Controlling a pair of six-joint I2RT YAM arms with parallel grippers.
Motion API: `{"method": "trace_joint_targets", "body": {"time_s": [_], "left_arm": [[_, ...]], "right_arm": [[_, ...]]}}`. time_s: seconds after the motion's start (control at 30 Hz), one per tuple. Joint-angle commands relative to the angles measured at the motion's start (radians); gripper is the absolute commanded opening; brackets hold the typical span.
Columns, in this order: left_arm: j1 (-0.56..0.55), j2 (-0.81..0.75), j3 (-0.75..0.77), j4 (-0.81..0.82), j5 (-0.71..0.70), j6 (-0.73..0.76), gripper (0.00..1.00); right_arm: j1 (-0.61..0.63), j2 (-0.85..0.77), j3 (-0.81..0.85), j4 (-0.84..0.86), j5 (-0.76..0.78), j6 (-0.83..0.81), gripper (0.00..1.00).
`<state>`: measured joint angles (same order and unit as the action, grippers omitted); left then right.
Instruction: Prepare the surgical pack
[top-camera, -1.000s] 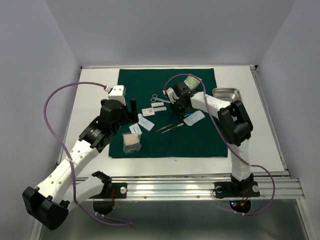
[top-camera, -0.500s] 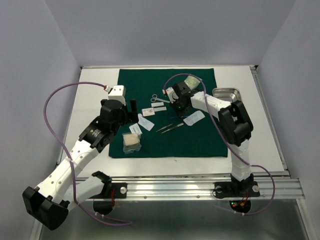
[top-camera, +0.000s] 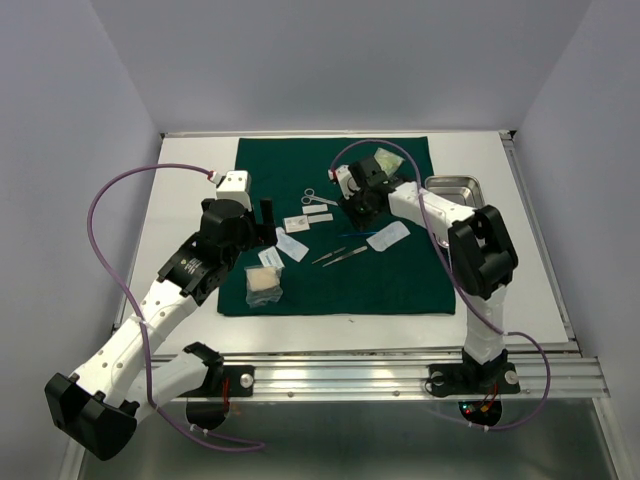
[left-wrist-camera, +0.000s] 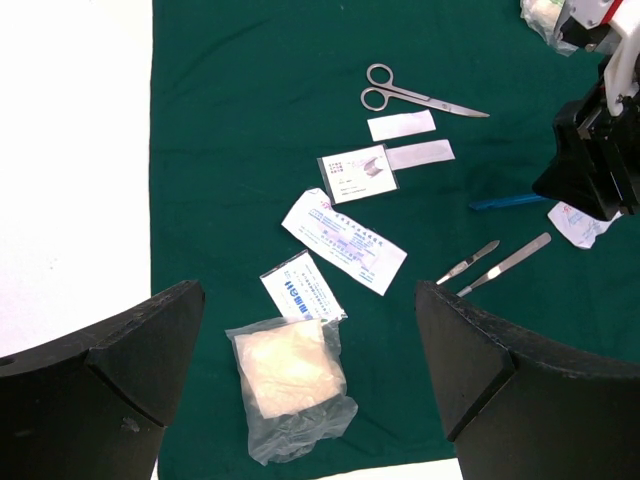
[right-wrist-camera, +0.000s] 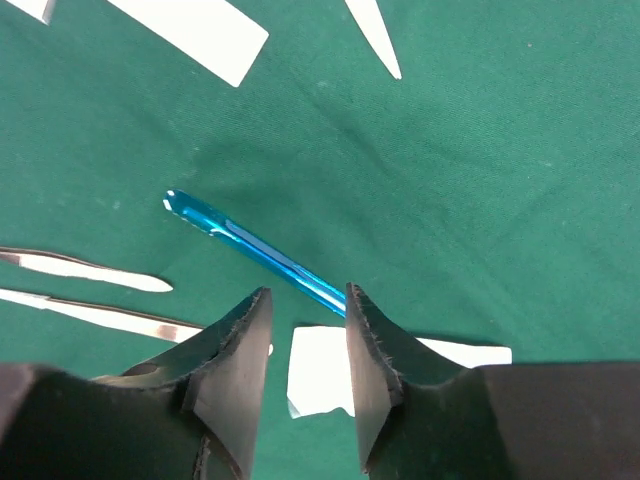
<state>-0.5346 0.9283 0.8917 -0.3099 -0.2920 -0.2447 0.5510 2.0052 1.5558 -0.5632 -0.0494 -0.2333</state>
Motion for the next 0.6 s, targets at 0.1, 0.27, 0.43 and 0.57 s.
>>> {"method": "trace_joint_targets", "body": {"time_s": [0.1, 0.27, 0.43, 0.57], "left_arm": [[0.005, -0.017, -0.01, 0.022, -0.018, -0.004, 0.99], [0.005, -0.009, -0.005, 0.018, -0.021, -0.007, 0.99], [0.005, -0.013, -0.007, 0.011, -0.027, -0.01, 0.99], [0.005, -0.017, -0.005, 0.008, -0.03, -0.008, 0.99]], "right_arm": [[0.009, 0.036, 0.016, -0.026, 0.045, -0.052, 0.47], [0.009, 0.047, 0.024, -0.035, 0.022, -0.066, 0.47], [0.009, 0.076, 0.039, -0.047, 0.008, -0.07, 0.47], [0.009, 0.093, 0.036, -0.049, -0.001, -0.069, 0.47]]}}
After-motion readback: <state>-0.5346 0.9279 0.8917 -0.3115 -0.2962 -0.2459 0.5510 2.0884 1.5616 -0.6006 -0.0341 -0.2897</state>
